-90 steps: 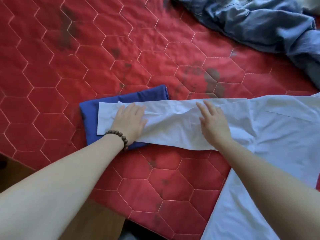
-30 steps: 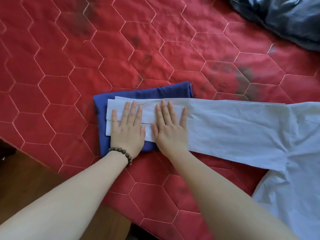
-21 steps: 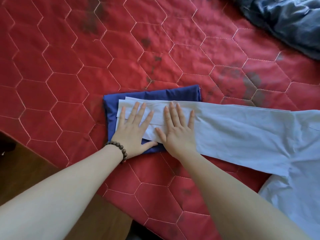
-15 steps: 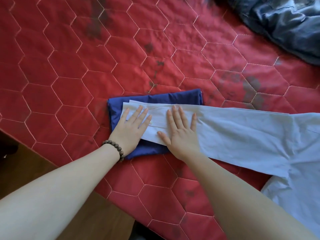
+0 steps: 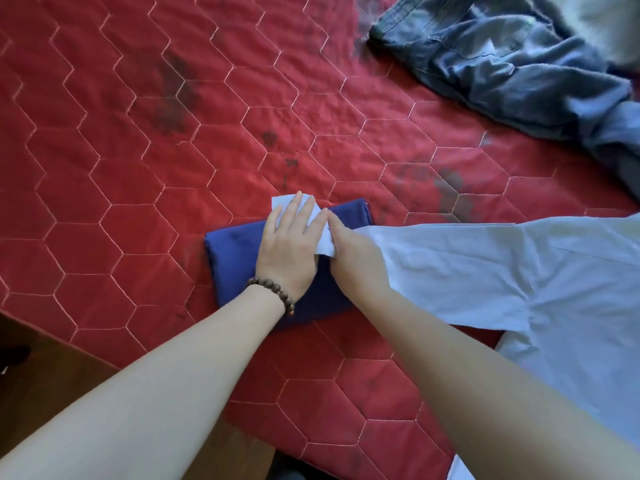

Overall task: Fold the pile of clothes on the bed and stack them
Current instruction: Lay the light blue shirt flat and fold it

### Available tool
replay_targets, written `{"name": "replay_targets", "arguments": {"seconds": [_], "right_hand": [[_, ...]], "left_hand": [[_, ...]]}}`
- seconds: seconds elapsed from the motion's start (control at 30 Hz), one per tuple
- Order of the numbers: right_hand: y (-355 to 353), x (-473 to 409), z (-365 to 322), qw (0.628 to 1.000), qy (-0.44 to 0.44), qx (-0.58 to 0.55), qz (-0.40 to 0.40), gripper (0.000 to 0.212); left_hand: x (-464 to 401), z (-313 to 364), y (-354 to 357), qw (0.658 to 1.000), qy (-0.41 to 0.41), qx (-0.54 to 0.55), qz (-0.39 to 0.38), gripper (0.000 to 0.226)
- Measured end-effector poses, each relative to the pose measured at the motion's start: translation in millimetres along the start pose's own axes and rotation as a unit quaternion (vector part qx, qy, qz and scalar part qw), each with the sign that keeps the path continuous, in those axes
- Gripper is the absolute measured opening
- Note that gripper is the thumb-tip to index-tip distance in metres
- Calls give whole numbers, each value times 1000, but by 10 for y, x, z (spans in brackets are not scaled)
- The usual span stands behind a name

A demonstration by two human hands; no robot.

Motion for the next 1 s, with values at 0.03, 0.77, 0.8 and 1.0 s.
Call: {"name": "replay_targets", "arguments": {"seconds": [0.03, 0.77, 0.8, 1.0], "right_hand": [[-139, -4, 92, 1000, -2, 9, 13, 56], [-2309, 1971, 3837, 946, 223, 62, 229, 60], [-2357, 2088, 4016, 943, 233, 61, 230, 60], [-2444, 2641, 4899, 946, 256, 71, 183, 71]], "left_hand": [[-74, 106, -16, 1000, 6, 11, 0, 55], [313, 3189, 618, 985, 56, 44, -160, 57], [372, 3296, 665, 983, 54, 33, -170, 61], [620, 3800, 961, 967, 68, -77, -235, 80]]}}
Point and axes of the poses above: each hand's wrist, its own x-axis away from the middle knuckle, its own y-axis out of the palm, z = x × y, the point moved 2 cm from there along -x, towards the middle knuckle, and after that the axes turned 15 degrees about z, right-handed, at the moved point
